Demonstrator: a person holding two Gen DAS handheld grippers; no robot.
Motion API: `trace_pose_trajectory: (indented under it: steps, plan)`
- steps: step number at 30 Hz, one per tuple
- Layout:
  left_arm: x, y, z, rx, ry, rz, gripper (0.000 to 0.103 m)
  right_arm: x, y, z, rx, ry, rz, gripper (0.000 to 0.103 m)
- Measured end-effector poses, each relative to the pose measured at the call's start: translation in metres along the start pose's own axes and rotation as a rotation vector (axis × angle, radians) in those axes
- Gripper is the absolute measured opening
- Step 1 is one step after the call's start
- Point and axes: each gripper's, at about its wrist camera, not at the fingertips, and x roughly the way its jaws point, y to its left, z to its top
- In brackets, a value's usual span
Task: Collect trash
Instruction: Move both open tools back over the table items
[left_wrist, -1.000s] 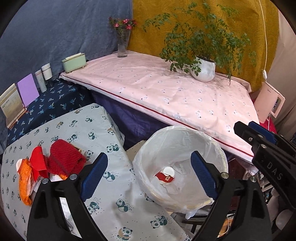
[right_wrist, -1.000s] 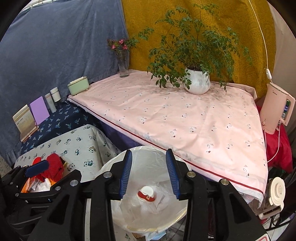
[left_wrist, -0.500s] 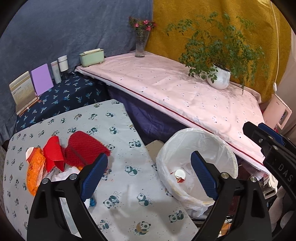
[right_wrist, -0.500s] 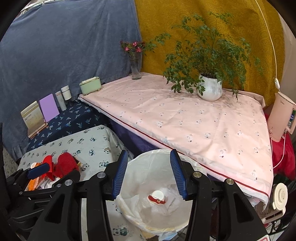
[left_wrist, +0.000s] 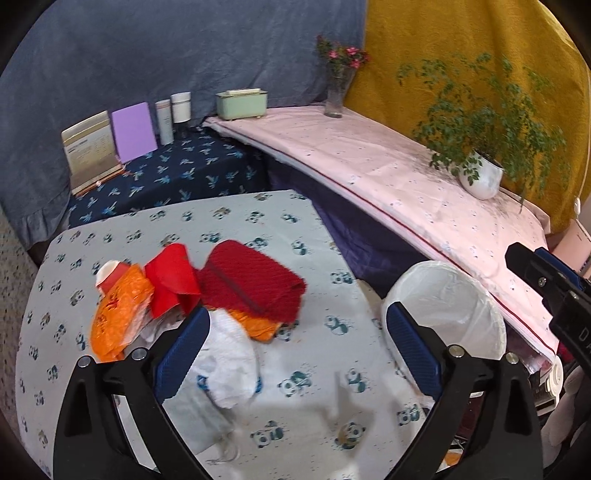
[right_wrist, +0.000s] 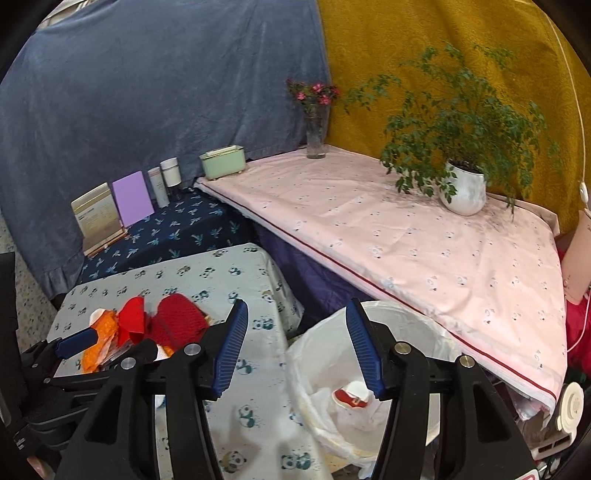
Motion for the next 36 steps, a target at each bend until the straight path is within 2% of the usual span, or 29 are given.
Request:
trace_pose_trajectory:
  steps: [7, 17, 22, 36]
  plan:
    - [-0.002, 0.043, -0.014, -0.064, 0.027, 0.052, 0.093, 0.007, 0.035, -0.006, -0.039, 0.027, 0.051, 0.055]
    - [0.0, 0.104, -0.051, -0.133, 0.086, 0.135, 0.093, 0.021, 0.083, -0.026, -0.101, 0.084, 0.121, 0.055]
    - [0.003, 0.121, -0.068, -0.138, 0.12, 0.159, 0.093, 0.032, 0.105, -0.04, -0.125, 0.124, 0.151, 0.055]
    - [0.026, 0.144, -0.115, -0.147, 0.242, 0.153, 0.093, 0.072, 0.151, -0.083, -0.189, 0.246, 0.194, 0.055]
